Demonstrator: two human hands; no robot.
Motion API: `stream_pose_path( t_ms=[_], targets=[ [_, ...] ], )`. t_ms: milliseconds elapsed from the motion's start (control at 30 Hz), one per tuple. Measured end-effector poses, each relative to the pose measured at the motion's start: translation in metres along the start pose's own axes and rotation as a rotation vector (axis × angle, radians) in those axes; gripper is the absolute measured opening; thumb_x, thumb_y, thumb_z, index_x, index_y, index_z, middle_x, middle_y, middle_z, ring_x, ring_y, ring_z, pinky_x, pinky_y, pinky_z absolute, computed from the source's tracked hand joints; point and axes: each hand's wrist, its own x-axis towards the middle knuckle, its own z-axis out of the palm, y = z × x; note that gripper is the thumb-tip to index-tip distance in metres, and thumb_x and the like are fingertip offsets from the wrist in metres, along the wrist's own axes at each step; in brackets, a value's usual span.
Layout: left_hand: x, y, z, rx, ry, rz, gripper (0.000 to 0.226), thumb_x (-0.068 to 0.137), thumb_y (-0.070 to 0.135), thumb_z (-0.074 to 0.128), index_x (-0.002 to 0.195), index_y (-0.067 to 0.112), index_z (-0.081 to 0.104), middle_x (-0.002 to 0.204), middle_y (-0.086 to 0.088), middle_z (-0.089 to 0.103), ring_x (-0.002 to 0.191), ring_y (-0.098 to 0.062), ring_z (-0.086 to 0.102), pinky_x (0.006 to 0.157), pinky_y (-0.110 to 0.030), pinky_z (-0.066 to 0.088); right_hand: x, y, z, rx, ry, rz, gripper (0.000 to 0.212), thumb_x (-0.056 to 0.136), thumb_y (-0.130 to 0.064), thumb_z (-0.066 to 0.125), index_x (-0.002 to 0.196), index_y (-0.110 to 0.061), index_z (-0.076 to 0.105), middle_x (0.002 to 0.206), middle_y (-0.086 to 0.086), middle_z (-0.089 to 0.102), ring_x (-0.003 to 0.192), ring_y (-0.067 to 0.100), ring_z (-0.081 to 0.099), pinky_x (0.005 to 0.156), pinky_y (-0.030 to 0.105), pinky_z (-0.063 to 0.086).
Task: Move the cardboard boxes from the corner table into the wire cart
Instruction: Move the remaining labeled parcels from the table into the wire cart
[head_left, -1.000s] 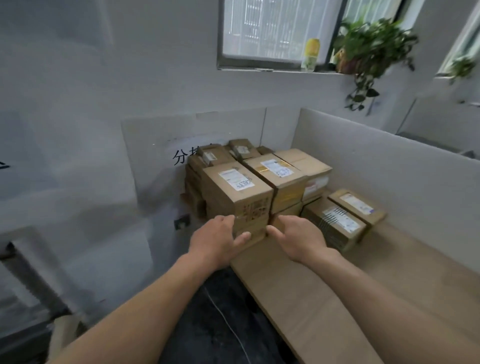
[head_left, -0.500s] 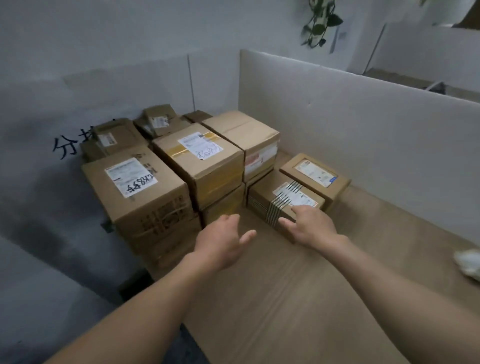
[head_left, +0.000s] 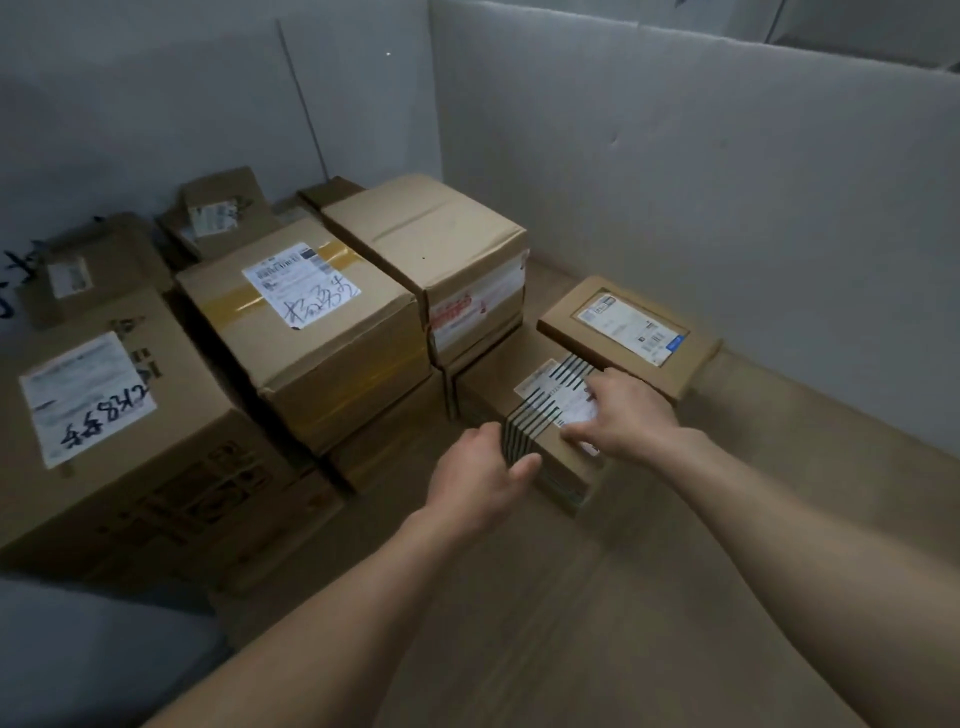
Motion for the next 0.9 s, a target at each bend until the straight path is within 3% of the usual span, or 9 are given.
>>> stream_pose_path(
  t_ms=[133, 300, 567, 767, 900],
  targets=[
    [0.012, 0.002, 0.007, -0.055, 0.007, -0.069, 0.062, 0.092, 0.048, 0.066, 0.144, 0.021, 0.046, 0.140, -0.001, 0.054, 0.127, -0.019, 0.052, 0.085, -0.024, 0.034, 0.013, 0.001, -0.001, -0.026, -0.061, 0.006, 0.079, 0.066, -0.069, 0.080, 0.128, -0.030, 0.052, 0.123, -0.001, 0.058, 0.111, 0.022, 0.054, 0.090, 0.043, 0.051],
    [0.006, -0.004, 0.018, -0.157, 0.021, -0.135, 0.058, 0.088, 0.044, 0.072, 0.138, 0.025, 0.049, 0.129, 0.003, 0.059, 0.115, -0.015, 0.058, 0.080, -0.023, 0.046, 0.003, -0.001, 0.016, 0.048, -0.210, 0.049, 0.125, 0.055, -0.076, 0.083, 0.153, -0.022, 0.027, 0.142, 0.008, 0.048, 0.127, 0.028, 0.052, 0.098, 0.047, 0.052],
    [-0.048, -0.032, 0.029, -0.273, 0.049, -0.173, 0.077, 0.085, 0.028, 0.078, 0.149, 0.024, 0.034, 0.135, 0.002, 0.056, 0.124, -0.018, 0.056, 0.098, -0.033, 0.053, -0.044, -0.011, 0.036, 0.080, -0.254, 0.050, 0.122, 0.043, -0.086, 0.079, 0.139, -0.023, 0.036, 0.128, 0.003, 0.053, 0.114, 0.024, 0.054, 0.091, 0.041, 0.052],
    [-0.092, -0.055, 0.025, -0.342, 0.047, -0.213, 0.077, 0.082, 0.016, 0.078, 0.147, 0.021, 0.037, 0.129, 0.002, 0.059, 0.113, -0.016, 0.061, 0.097, -0.034, 0.054, -0.095, -0.028, 0.050, 0.150, -0.299, 0.058, 0.114, 0.044, -0.080, 0.084, 0.132, -0.022, 0.039, 0.119, -0.001, 0.056, 0.106, 0.021, 0.058, 0.086, 0.041, 0.057],
    [-0.131, -0.080, 0.020, -0.427, 0.051, -0.234, 0.080, 0.082, 0.011, 0.078, 0.148, 0.025, 0.035, 0.125, 0.007, 0.058, 0.110, -0.012, 0.062, 0.088, -0.026, 0.057, -0.135, -0.052, 0.060, 0.172, -0.315, 0.054, 0.106, 0.045, -0.079, 0.084, 0.126, -0.026, 0.040, 0.107, -0.007, 0.055, 0.096, 0.016, 0.060, 0.076, 0.035, 0.056]
  ],
)
